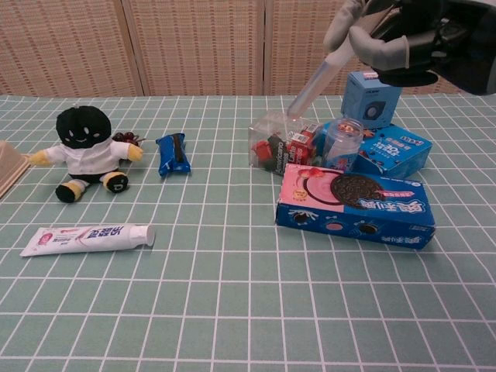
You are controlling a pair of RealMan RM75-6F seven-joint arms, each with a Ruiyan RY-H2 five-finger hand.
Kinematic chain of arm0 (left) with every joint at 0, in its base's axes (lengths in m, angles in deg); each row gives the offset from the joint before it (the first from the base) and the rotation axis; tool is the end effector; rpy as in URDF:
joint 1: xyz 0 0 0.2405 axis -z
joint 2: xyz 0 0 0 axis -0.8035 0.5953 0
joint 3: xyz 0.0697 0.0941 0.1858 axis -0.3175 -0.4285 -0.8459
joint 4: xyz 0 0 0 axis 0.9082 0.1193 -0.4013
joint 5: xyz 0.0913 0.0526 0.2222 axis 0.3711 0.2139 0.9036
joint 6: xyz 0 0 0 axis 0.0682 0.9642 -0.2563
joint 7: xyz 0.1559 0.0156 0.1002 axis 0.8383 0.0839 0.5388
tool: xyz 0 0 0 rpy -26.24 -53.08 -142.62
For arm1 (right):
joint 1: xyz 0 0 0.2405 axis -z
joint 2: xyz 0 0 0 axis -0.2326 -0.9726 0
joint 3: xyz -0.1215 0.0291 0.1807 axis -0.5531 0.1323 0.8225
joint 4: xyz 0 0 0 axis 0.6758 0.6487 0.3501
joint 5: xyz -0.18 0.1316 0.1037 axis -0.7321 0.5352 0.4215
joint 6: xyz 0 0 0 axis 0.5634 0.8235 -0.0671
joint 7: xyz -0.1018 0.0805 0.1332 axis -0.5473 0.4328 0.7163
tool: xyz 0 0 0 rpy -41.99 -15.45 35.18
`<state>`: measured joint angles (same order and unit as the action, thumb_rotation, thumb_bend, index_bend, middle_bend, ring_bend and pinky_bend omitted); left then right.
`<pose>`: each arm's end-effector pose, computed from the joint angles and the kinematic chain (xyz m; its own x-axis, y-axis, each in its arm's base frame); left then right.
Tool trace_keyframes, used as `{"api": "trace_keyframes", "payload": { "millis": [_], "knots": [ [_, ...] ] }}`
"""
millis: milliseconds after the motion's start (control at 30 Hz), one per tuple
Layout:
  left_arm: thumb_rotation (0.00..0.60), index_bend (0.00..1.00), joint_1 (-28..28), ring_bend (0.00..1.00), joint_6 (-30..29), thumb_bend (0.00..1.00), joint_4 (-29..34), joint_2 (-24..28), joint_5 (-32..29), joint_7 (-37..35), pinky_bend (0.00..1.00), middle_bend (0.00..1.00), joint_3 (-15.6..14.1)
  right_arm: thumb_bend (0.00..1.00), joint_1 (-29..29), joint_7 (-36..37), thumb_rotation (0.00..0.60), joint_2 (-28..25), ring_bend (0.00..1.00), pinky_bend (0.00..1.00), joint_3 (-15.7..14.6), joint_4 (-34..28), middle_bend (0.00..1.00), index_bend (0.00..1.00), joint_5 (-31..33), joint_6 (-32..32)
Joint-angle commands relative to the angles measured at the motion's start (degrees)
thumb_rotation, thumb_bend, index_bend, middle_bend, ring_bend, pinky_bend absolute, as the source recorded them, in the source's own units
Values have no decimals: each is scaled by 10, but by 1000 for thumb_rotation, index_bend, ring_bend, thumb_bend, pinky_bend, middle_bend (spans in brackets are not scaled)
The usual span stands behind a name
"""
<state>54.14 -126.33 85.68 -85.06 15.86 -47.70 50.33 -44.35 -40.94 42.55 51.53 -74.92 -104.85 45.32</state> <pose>-0.2861 0.1957 0.1643 0.2873 -0.0470 0.9567 0.9574 -0.0174 -0.2884 -0.0518 -0.3052 0.0127 -0.3777 -0.3774 0.8456 -0.8253 -0.2769 -0.4922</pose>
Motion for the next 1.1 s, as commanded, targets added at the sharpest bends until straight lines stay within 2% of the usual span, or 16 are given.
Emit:
{"api": "trace_keyframes", "payload": {
  "millis": [33,533,1100],
  "knots": [
    [600,444,0,467,0,326,0,0,0,0,533,627,0,571,2,-10,600,-9,1000,1000,14,-2,1000,787,22,5],
    [600,445,2,467,5,325,0,-1,-1,3,533,627,-1,571,11,-10,600,-25,1000,1000,37,7,1000,787,102,-10],
    [600,445,0,467,0,325,2,3,1,-4,533,627,-1,572,13,16,600,10,1000,1000,38,56,1000,787,128,-31]
  ]
}}
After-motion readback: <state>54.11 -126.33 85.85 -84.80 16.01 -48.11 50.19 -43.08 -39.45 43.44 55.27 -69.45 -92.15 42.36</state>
